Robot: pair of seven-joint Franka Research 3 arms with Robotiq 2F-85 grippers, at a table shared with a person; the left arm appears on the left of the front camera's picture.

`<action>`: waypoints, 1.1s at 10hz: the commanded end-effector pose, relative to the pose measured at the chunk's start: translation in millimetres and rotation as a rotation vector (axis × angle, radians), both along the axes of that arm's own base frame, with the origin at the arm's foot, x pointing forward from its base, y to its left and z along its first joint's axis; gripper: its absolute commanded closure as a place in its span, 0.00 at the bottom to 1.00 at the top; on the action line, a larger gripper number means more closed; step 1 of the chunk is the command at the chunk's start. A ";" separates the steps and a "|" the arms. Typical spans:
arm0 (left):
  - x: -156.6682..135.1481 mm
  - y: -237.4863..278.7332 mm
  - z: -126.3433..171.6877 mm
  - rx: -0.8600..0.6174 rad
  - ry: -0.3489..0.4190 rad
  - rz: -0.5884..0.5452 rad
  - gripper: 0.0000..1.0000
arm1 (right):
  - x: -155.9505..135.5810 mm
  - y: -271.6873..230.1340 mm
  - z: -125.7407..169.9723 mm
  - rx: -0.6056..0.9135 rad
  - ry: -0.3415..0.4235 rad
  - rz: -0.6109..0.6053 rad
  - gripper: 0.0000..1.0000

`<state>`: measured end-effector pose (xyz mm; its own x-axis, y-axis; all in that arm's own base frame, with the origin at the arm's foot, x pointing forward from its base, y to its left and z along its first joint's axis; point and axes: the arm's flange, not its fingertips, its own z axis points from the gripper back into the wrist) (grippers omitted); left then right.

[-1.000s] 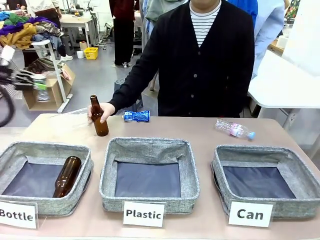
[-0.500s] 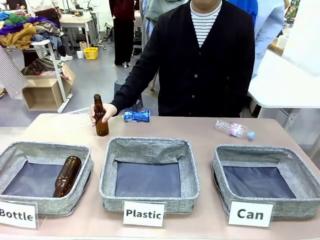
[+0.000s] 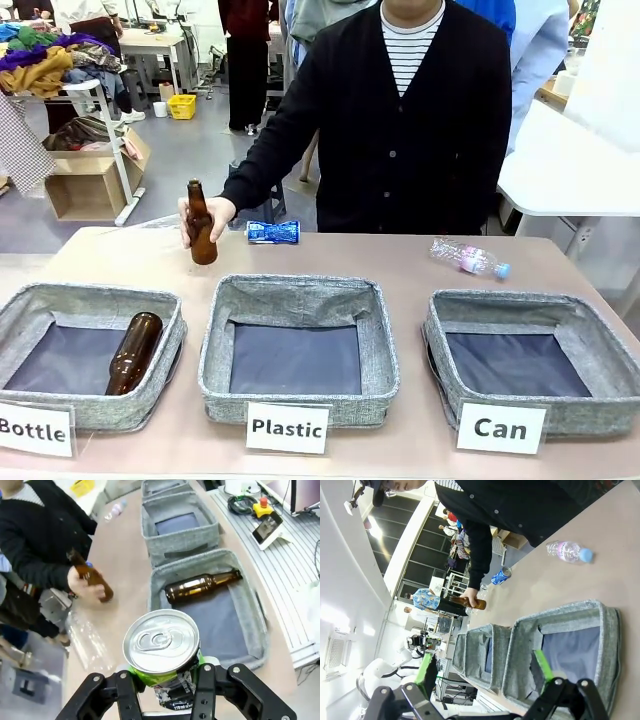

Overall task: Sort the can waste into the basket.
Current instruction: Pick up the can waste from the table and place it in the right Fabric basket.

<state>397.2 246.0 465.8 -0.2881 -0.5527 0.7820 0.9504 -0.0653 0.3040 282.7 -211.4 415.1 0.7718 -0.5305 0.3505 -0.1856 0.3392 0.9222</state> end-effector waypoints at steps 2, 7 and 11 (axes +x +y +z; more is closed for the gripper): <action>0.0 0.0 0.0 0.000 0.000 0.000 0.62 | 2.9 0.2 0.2 0.005 -0.039 -0.009 0.00; 9.8 -69.7 58.6 -0.082 0.033 0.009 0.62 | 2.9 0.2 0.2 0.005 -0.039 -0.009 0.00; -44.1 62.3 81.1 -0.047 0.007 0.072 0.62 | 2.9 0.2 0.2 0.005 -0.039 -0.009 0.00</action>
<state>369.9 275.7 547.0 -0.2180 -0.5317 0.8184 0.9649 0.0086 0.2626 282.6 -211.5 415.1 0.7717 -0.5307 0.3504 -0.1856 0.3391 0.9223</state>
